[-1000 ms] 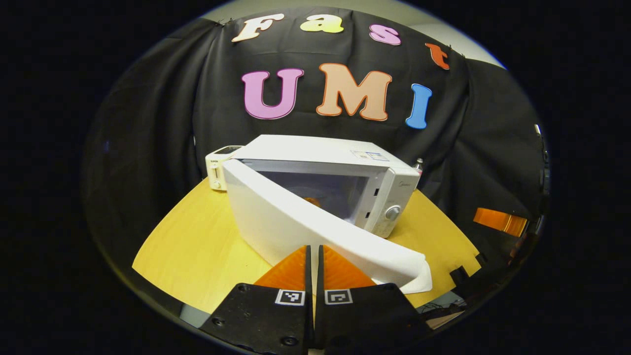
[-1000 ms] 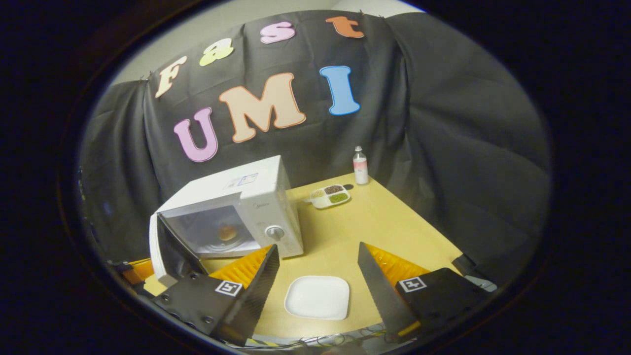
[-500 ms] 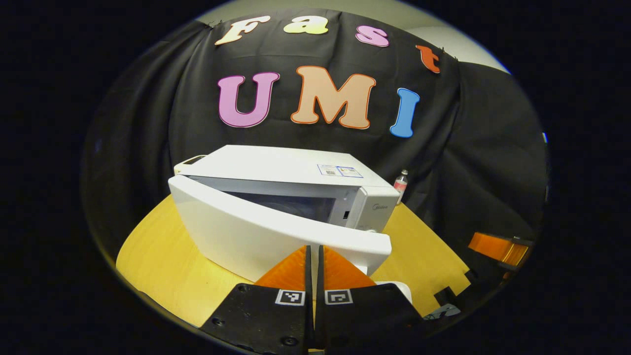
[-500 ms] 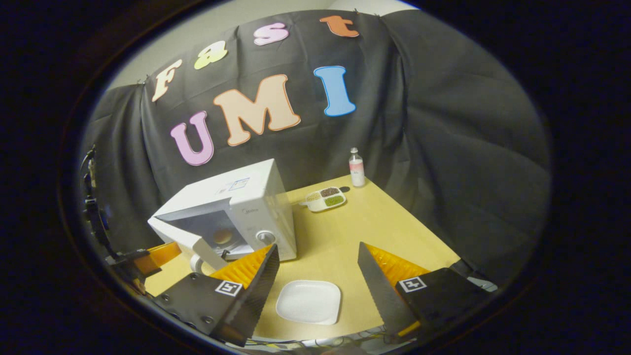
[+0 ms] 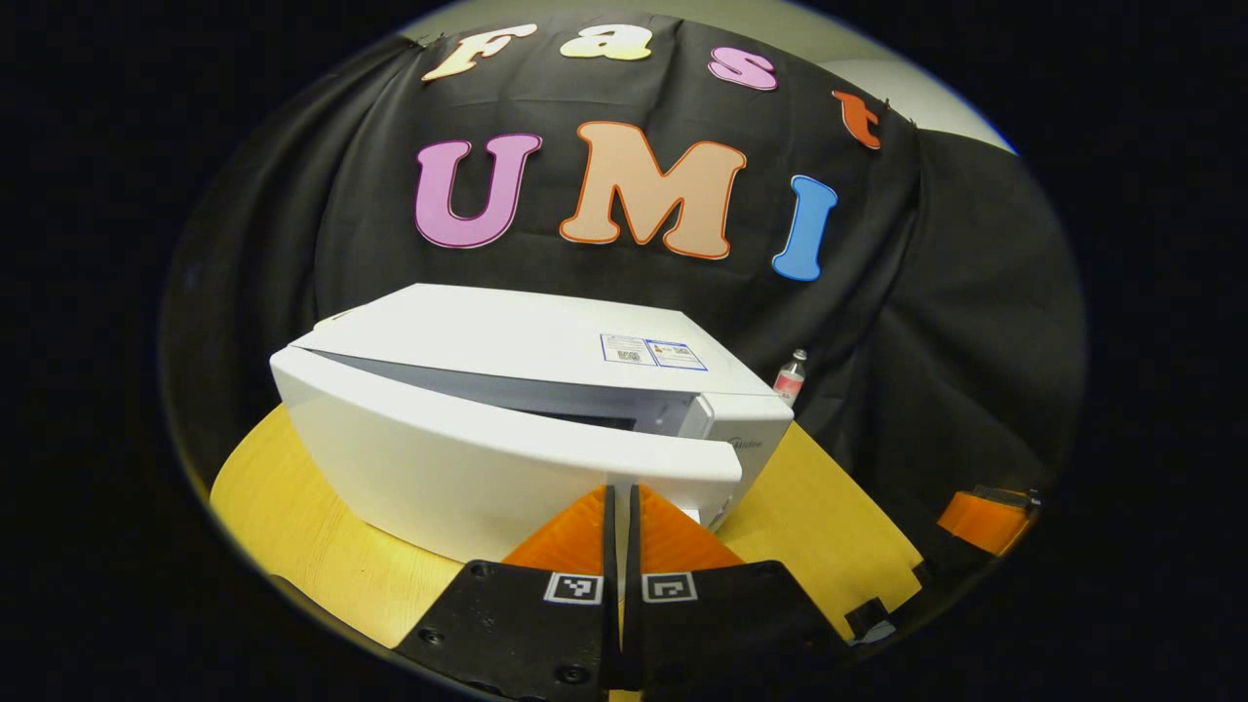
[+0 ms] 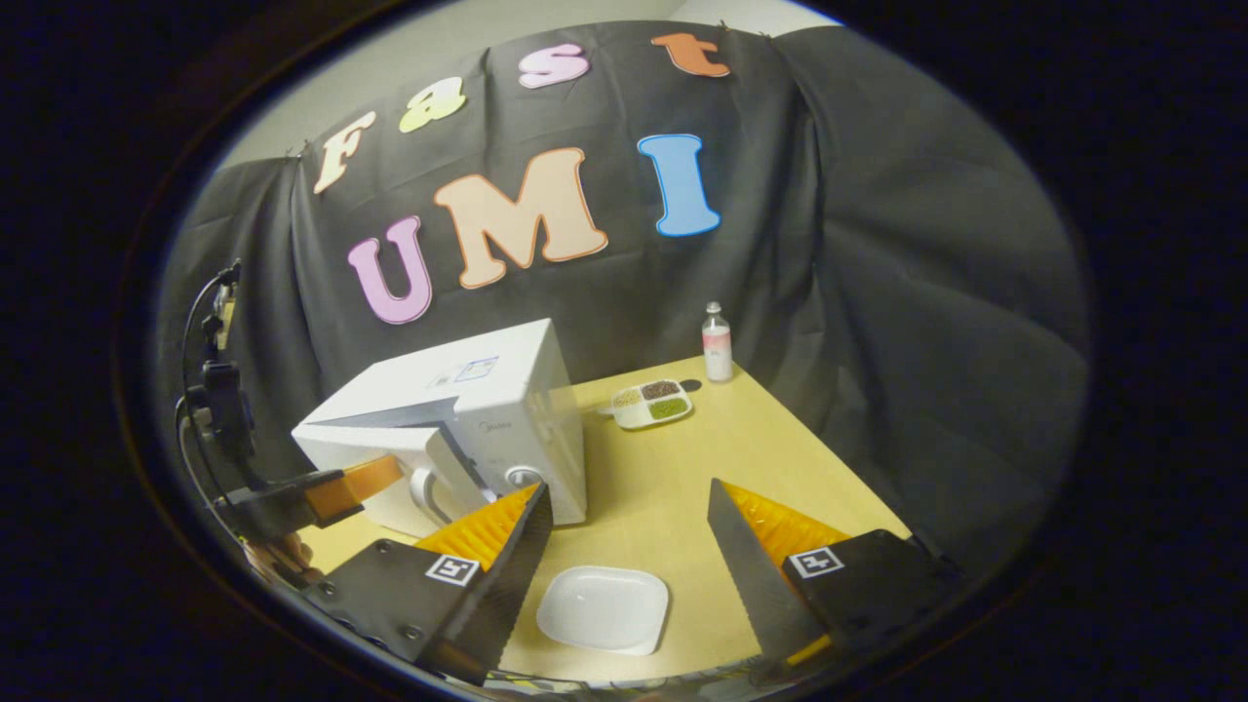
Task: Open the microwave oven with the left hand, put the food in, and close the microwave oven.
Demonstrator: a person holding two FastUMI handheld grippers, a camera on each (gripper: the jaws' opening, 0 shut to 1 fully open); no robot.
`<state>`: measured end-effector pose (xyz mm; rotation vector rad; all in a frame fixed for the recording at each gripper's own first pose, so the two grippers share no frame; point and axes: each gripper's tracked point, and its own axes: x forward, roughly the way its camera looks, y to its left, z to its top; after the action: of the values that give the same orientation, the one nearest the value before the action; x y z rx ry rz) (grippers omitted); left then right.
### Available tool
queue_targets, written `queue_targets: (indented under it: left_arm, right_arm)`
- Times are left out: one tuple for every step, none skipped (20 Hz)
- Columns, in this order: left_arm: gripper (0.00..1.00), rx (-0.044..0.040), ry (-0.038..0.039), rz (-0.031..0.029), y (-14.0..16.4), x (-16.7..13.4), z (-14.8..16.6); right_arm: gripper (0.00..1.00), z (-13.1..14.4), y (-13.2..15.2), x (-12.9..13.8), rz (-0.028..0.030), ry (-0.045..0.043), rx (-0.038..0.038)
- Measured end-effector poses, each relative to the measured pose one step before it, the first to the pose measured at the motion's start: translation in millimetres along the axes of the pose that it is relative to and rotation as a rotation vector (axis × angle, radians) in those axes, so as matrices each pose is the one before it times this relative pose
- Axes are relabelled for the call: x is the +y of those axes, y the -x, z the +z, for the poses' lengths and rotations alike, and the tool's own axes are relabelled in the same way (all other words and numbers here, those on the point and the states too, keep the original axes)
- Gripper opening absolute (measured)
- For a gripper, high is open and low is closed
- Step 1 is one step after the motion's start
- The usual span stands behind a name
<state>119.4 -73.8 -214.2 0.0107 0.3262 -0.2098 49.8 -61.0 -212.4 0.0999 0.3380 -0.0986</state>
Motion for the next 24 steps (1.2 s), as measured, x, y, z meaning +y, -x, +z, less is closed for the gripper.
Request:
queue_targets:
  left_arm:
    - [0.02,-0.00307,-0.00030,0.00263,-4.84,-0.22,1.94]
    - [0.01,-0.00372,0.00095,0.00379,-4.66,-0.03,2.10]
    - [0.00,-0.00258,0.00048,0.00432,-4.09,-0.72,2.95]
    - [0.00,-0.00331,0.00109,0.00387,-6.23,1.58,-2.22]
    - [0.00,-0.00838,0.00462,0.00321,-2.98,-0.30,3.56]
    - [0.00,-0.00610,0.00615,0.00252,-2.60,-0.94,3.73]
    - [0.01,-0.00505,0.00386,0.00055,-2.71,-1.17,2.95]
    - [0.01,-0.00333,0.00065,0.00259,-2.67,-1.08,0.42]
    - [0.01,0.00434,-0.00011,0.00329,-0.25,0.00,-0.82]
    - [0.02,-0.00446,0.00241,-0.00158,-0.03,-1.37,-0.19]
    - [0.00,-0.00372,-0.00041,0.00322,-0.46,0.00,0.77]
    - [0.00,-0.00125,-0.00037,0.00595,-0.49,0.68,-0.58]
    - [0.00,-0.00807,-0.00073,0.00424,-0.84,0.39,2.53]
    - [0.00,-0.00046,0.00616,0.00610,-1.07,0.70,0.99]
    - [0.00,0.00410,0.01254,0.00153,-0.22,0.43,-0.94]
    - [0.01,-0.00629,0.00927,0.00185,-0.16,0.37,0.97]
    - [0.01,-0.00150,0.00656,-0.00081,-0.58,0.30,0.81]
    - [0.00,0.00155,0.00162,0.00098,0.45,0.32,-1.31]
    - [0.00,-0.00566,-0.00532,0.00235,-0.17,0.22,0.85]
    - [0.02,-0.00502,-0.00620,0.00412,-0.32,0.23,0.40]
    - [0.00,-0.00024,-0.00509,0.00466,0.81,0.45,-0.61]
    - [0.00,-0.00495,-0.00048,0.00250,-1.28,0.03,0.20]
    - [0.00,-0.00358,0.00518,0.00000,0.06,-0.30,0.37]
    - [0.01,-0.00237,0.00528,-0.00354,-0.71,0.13,0.25]
  right_arm:
    - [0.92,-0.24,-1.29,-0.42,0.00055,0.00192,0.00191]
    - [0.91,0.14,-1.66,-0.43,0.00183,0.00355,0.00325]
    - [0.91,-1.12,-0.55,0.95,0.00227,0.00559,0.00549]
    - [0.91,-1.26,-1.22,0.57,0.00188,0.00698,0.00431]
    - [0.91,-3.29,-8.00,3.36,0.00394,0.00551,0.00323]
    - [0.99,-0.85,-1.83,1.14,0.00477,0.00608,0.00241]
    - [0.99,0.03,-1.34,1.32,0.00367,0.00638,0.00270]
    - [0.99,-0.09,-2.16,1.15,0.00529,0.00526,0.00145]
    - [0.99,0.60,-1.51,1.95,0.00555,0.00393,0.00041]
    - [0.99,1.10,-2.12,1.50,0.00516,0.00283,0.00031]
    - [0.99,-0.93,-1.95,2.42,0.00645,0.00134,0.00151]
    - [0.99,-0.47,-1.92,2.25,0.00585,0.00203,0.00196]
    - [0.99,-0.51,-1.36,1.90,0.00569,0.00264,0.00266]
    - [0.92,-0.01,-1.90,2.16,0.00640,0.00334,0.00195]
    - [0.92,-0.12,-1.26,2.43,0.00641,0.00549,0.00146]
    - [0.92,-0.02,-1.72,1.74,0.00564,0.00621,0.00228]
    - [0.92,-1.34,-1.68,1.51,0.00525,0.00502,0.00349]
    - [0.92,-0.44,-1.03,1.25,0.00368,0.00482,0.00276]
    - [0.92,0.15,-1.19,0.31,0.00310,0.00327,0.00266]
    - [0.92,0.72,-0.13,1.03,0.00585,0.00041,0.00005]
    - [0.92,1.73,-0.54,-0.18,0.00083,0.00082,-0.00339]
    - [0.92,0.43,-0.68,-0.76,-0.00247,0.00163,-0.00194]
    - [0.92,0.46,-0.36,-0.18,0.00039,-0.00109,-0.00049]
    - [0.92,0.07,0.43,-0.19,0.00061,-0.00288,0.00118]
